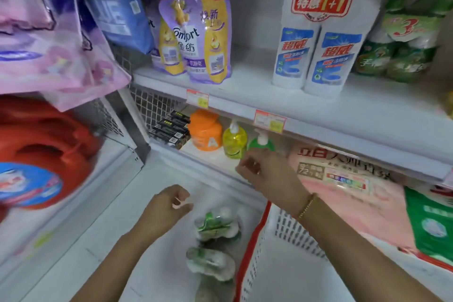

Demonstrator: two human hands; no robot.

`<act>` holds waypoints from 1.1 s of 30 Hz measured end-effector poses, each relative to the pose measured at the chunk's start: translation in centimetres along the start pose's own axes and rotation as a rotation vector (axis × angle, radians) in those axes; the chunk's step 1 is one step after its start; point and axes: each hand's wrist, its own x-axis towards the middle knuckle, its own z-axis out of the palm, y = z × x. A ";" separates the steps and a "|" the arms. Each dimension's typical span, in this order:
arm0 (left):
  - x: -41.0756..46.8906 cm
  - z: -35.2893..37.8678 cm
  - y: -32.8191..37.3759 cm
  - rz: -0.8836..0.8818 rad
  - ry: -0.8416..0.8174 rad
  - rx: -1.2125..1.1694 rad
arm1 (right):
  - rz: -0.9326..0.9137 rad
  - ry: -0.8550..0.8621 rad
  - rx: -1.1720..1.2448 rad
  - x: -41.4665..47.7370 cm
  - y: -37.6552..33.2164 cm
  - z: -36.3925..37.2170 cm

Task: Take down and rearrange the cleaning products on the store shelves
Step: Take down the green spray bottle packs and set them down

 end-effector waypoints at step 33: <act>-2.5 -3.0 13.1 0.350 -0.012 -0.392 | 0.127 0.327 0.515 -4.9 -7.4 -11.1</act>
